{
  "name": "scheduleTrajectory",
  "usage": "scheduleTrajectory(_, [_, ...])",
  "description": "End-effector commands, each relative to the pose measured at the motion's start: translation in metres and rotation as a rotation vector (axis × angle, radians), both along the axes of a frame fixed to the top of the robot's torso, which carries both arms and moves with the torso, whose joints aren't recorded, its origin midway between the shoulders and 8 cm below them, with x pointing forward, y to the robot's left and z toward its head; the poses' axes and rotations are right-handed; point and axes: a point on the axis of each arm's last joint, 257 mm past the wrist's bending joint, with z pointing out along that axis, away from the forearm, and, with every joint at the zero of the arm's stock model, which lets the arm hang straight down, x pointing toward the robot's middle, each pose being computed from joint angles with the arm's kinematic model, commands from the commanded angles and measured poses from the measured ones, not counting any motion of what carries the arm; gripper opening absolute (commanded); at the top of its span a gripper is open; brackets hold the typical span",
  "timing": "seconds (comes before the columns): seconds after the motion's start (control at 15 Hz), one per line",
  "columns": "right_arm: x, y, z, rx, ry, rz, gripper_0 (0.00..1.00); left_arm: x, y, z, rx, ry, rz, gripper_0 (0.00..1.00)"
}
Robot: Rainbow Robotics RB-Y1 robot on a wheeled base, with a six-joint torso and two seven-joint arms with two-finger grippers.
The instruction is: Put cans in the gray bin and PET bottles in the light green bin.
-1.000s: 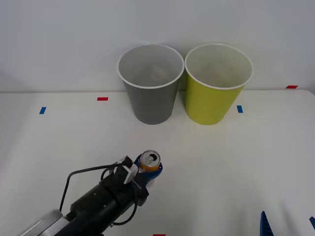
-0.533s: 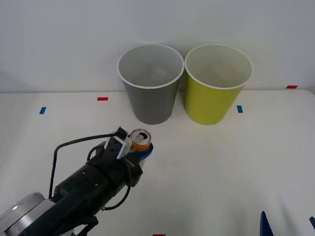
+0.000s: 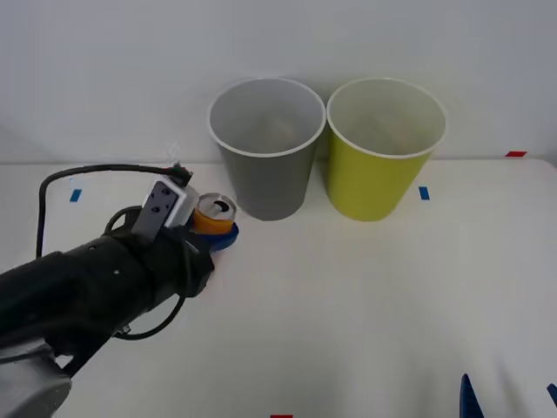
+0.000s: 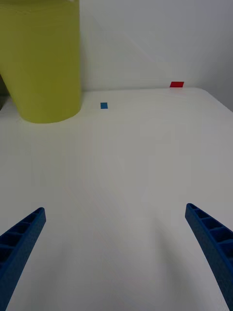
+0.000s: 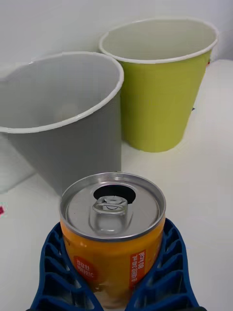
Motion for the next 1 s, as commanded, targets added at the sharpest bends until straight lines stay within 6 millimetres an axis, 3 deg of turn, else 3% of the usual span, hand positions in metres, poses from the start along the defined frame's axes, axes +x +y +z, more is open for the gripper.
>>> scheduleTrajectory(0.07, [0.0,0.0,0.0,0.0,0.0,0.0,1.0,0.006,0.016,0.041,0.075,-0.047,-0.039,0.0])
scheduleTrajectory(0.33, [0.0,0.0,0.0,0.0,0.0,0.0,1.0,0.023,0.029,0.094,0.183,-0.119,-0.039,0.0])
scheduleTrajectory(0.73, [0.0,0.0,0.0,0.0,0.0,0.0,1.0,0.066,0.012,0.149,0.143,-0.144,-0.07,0.0])
scheduleTrajectory(1.0, [0.0,0.0,0.0,0.0,0.0,0.0,1.0,0.095,-0.012,0.171,0.103,-0.15,-0.089,0.0])
